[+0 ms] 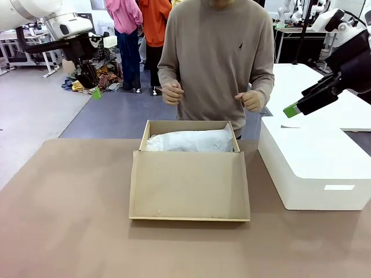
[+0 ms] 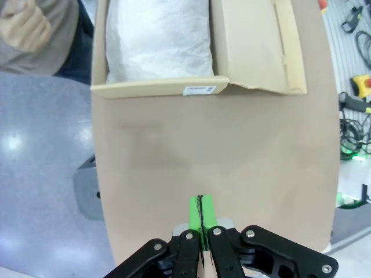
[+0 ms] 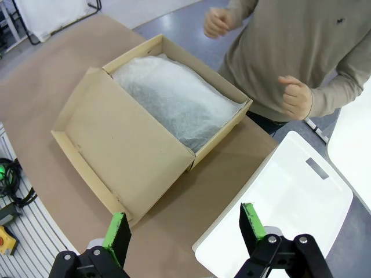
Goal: Pack the shoes into the box.
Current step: Close the Shoes Box.
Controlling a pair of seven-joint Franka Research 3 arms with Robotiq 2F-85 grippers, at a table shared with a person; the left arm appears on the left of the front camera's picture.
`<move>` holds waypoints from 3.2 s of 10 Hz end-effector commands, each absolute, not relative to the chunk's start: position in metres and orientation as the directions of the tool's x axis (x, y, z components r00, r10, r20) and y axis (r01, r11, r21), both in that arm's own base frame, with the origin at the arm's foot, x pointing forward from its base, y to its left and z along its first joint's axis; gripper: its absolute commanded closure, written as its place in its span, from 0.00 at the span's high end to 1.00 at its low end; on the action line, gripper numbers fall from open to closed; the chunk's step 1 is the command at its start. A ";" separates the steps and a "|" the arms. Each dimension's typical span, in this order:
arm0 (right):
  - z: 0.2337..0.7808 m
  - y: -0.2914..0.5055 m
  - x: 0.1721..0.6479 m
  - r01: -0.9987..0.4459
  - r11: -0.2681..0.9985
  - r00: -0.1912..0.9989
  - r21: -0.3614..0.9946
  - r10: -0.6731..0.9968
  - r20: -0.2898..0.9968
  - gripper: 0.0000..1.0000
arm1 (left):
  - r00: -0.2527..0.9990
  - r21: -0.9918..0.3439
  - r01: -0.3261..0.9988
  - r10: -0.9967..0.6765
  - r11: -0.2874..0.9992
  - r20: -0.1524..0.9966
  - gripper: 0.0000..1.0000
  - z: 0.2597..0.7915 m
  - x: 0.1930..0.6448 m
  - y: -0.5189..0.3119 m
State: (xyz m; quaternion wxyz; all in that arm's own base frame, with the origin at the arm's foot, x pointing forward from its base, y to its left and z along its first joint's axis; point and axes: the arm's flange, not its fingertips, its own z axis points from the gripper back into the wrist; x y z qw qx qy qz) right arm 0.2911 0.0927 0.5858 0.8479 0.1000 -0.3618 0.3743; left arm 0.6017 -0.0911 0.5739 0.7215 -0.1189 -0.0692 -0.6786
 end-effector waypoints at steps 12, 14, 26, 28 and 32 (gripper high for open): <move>0.586 0.093 0.291 -0.712 0.696 0.455 -0.095 0.560 0.692 1.00 | 0.158 -0.182 0.980 -0.884 0.084 0.440 0.00 0.476 0.601 -0.077; 0.586 0.093 0.291 -0.712 0.696 0.455 -0.095 0.560 0.692 1.00 | 0.182 -0.215 0.972 -0.870 0.091 0.458 0.00 0.457 0.596 -0.077; 0.586 0.093 0.291 -0.712 0.696 0.455 -0.095 0.560 0.692 1.00 | 0.191 -0.262 0.962 -0.868 0.073 0.459 0.00 0.426 0.592 -0.088; 0.586 0.093 0.291 -0.712 0.696 0.455 -0.095 0.560 0.692 1.00 | 0.180 -0.288 0.957 -0.866 0.044 0.467 0.00 0.409 0.582 -0.092; 0.586 0.093 0.291 -0.712 0.696 0.455 -0.095 0.560 0.692 1.00 | 0.173 -0.300 0.954 -0.850 0.018 0.498 0.00 0.372 0.568 -0.105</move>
